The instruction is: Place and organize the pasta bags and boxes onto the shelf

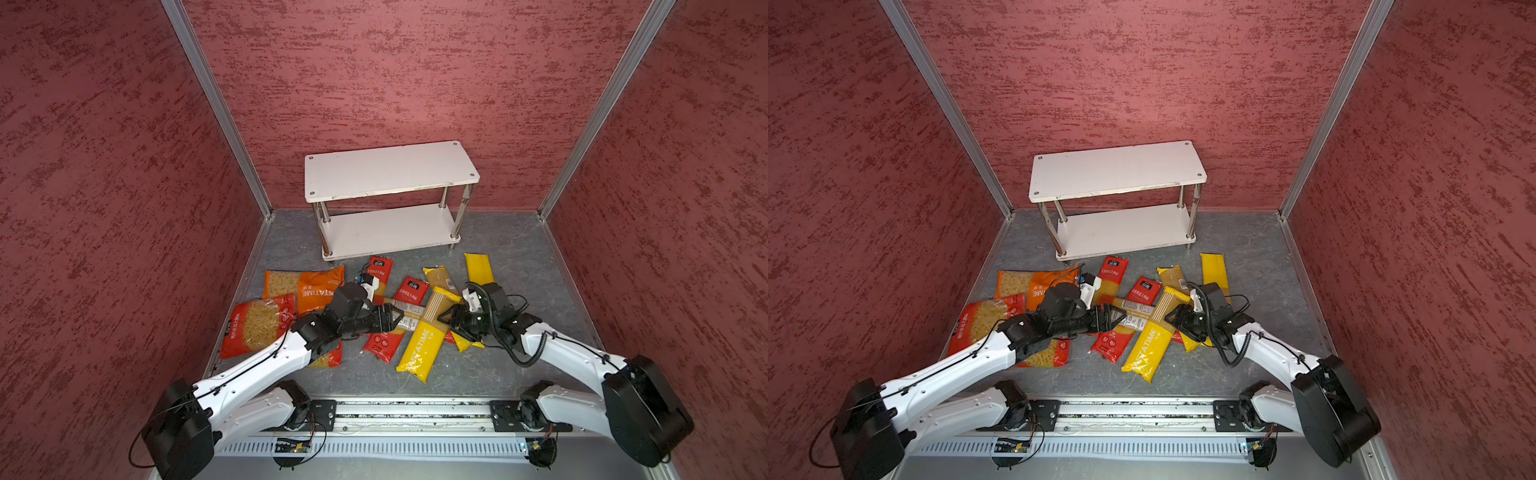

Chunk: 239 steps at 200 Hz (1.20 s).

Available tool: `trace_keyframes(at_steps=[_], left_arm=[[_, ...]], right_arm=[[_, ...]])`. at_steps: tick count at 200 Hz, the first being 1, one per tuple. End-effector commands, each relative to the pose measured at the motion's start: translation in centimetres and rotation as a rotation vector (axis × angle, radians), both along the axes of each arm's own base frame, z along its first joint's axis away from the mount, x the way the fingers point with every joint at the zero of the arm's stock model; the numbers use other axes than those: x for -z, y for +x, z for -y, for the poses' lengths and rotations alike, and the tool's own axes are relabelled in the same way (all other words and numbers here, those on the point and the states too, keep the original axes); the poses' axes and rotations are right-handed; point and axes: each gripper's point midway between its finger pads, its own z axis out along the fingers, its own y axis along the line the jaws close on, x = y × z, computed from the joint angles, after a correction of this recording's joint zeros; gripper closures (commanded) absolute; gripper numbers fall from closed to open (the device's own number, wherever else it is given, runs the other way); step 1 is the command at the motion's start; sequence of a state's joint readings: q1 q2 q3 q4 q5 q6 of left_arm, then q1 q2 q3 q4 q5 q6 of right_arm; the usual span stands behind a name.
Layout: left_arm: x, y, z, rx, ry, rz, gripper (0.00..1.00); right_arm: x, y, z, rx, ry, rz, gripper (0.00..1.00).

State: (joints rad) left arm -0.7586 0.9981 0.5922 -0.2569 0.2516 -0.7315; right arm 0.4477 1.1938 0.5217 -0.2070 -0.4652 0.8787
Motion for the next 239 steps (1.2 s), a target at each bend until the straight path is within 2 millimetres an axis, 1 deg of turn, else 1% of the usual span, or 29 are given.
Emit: trace_keyframes(at_steps=[1, 9, 19, 28, 40, 54, 65, 83, 100, 117, 131, 133, 138, 155, 172, 180, 195, 205, 215, 224, 239], left_arm=[[1.9, -3.4, 0.7, 0.066, -0.031, -0.117, 0.21], [2.6, -4.4, 0.8, 0.082, -0.029, -0.14, 0.21], [3.2, -5.6, 1.2, 0.108, -0.033, -0.16, 0.21], [3.6, -6.3, 1.4, 0.125, -0.041, -0.173, 0.21], [4.2, -7.0, 1.7, 0.141, -0.044, -0.186, 0.22], [5.1, -7.2, 1.9, 0.142, -0.034, -0.195, 0.24], [5.6, -7.1, 2.2, 0.142, -0.031, -0.191, 0.25], [6.3, -6.6, 2.9, 0.144, -0.024, -0.184, 0.28], [6.7, -6.4, 3.8, 0.165, -0.029, -0.189, 0.3], [7.5, -6.3, 4.4, 0.18, -0.022, -0.2, 0.33], [8.5, -5.8, 4.4, 0.175, 0.008, -0.21, 0.37], [8.6, -5.8, 4.4, 0.175, 0.014, -0.21, 0.38], [8.9, -5.6, 4.4, 0.175, 0.033, -0.214, 0.4], [9.3, -5.0, 4.6, 0.176, 0.061, -0.201, 0.43], [10.0, -4.3, 4.5, 0.159, 0.07, -0.201, 0.52], [10.7, -4.0, 4.3, 0.149, 0.076, -0.218, 0.59], [11.3, -3.7, 4.3, 0.152, 0.069, -0.236, 0.67], [11.3, -3.3, 4.3, 0.148, 0.06, -0.236, 0.72], [11.0, -3.0, 4.4, 0.144, 0.048, -0.228, 0.73], [10.9, -2.8, 4.5, 0.145, 0.043, -0.225, 0.74], [10.1, -2.5, 5.0, 0.16, 0.034, -0.213, 0.74]], right_arm=[[-2.0, 1.1, 1.3, -0.058, -0.095, 0.08, 0.32], [-2.3, 1.7, 1.5, -0.073, -0.121, 0.095, 0.31], [-2.0, 2.5, 2.0, -0.078, -0.166, 0.101, 0.29], [-1.6, 3.2, 2.5, -0.071, -0.172, 0.099, 0.29], [-1.3, 4.0, 3.0, -0.063, -0.152, 0.099, 0.29], [-1.4, 4.7, 2.8, -0.069, -0.107, 0.111, 0.3], [-1.5, 4.7, 1.9, -0.099, -0.049, 0.115, 0.3], [-1.1, 4.6, 0.9, -0.118, 0.016, 0.103, 0.32], [-0.7, 4.6, 0.3, -0.124, 0.065, 0.108, 0.34], [-0.4, 4.7, -0.2, -0.137, 0.103, 0.119, 0.35], [0.0, 4.7, -0.5, -0.158, 0.119, 0.12, 0.35], [0.5, 4.7, -0.5, -0.159, 0.118, 0.108, 0.35], [0.9, 4.6, -0.6, -0.164, 0.126, 0.099, 0.35], [0.8, 4.8, -1.4, -0.176, 0.198, 0.134, 0.35], [1.2, 4.7, -2.1, -0.181, 0.274, 0.125, 0.35], [1.5, 4.6, -2.3, -0.18, 0.293, 0.119, 0.36], [1.8, 4.5, -2.3, -0.185, 0.304, 0.138, 0.37], [2.0, 4.3, -2.4, -0.195, 0.309, 0.147, 0.39], [2.3, 4.2, -2.4, -0.199, 0.312, 0.143, 0.41], [2.5, 4.1, -2.5, -0.2, 0.324, 0.14, 0.47], [2.7, 3.9, -2.5, -0.19, 0.336, 0.135, 0.57]])
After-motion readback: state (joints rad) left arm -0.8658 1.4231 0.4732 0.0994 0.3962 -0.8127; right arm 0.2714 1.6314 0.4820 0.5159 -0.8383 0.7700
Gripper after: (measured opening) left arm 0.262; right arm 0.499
